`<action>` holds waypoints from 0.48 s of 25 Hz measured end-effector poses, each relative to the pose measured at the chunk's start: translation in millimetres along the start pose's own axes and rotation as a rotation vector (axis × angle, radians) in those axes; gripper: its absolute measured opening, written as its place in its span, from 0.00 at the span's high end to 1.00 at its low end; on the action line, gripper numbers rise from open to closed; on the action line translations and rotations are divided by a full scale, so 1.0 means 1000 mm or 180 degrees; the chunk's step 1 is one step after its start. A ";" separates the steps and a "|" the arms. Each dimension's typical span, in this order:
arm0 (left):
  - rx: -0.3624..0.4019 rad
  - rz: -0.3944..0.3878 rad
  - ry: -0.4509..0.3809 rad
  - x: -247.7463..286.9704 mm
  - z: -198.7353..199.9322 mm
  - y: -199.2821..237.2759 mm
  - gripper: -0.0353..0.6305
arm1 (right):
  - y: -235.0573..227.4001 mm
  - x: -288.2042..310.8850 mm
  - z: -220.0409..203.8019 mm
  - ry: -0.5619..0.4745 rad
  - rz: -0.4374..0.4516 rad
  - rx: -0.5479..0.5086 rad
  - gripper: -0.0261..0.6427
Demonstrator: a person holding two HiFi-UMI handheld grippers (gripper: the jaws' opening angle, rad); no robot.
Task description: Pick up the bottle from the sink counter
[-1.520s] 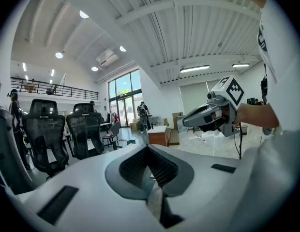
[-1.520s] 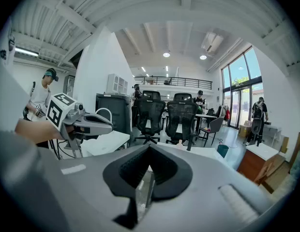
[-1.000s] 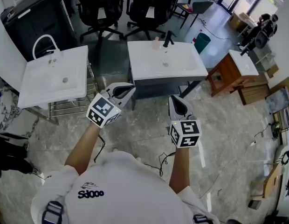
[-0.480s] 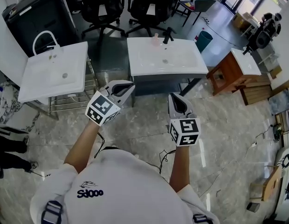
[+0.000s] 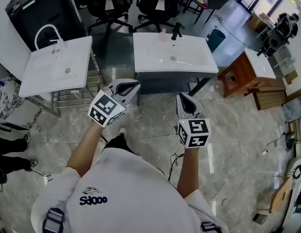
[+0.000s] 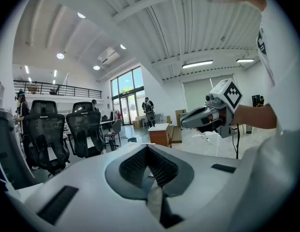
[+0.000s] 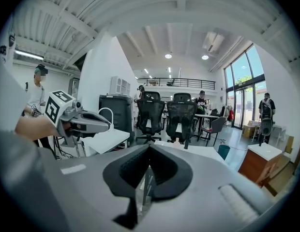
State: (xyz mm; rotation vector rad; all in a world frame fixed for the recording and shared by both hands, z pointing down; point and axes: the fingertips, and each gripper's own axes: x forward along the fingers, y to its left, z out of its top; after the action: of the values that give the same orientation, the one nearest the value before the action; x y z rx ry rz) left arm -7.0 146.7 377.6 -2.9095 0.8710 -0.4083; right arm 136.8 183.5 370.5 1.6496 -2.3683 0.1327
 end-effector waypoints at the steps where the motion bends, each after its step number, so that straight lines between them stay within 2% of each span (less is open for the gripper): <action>1: -0.0005 0.0004 0.0004 0.003 0.000 0.001 0.95 | -0.002 0.001 0.000 -0.0001 0.0002 -0.0012 0.94; 6: -0.0039 -0.0018 0.0007 0.021 -0.002 0.013 0.95 | -0.012 0.016 0.003 -0.0051 0.0018 -0.0051 0.94; 12: -0.0106 -0.0050 0.0004 0.061 -0.013 0.049 0.95 | -0.038 0.055 0.003 -0.0014 -0.0059 -0.0109 0.94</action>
State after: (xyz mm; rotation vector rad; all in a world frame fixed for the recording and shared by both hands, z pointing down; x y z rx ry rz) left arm 12.8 72.4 397.3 -2.9485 0.8640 -0.4005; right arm 154.1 119.6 379.2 1.6577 -2.3445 0.0847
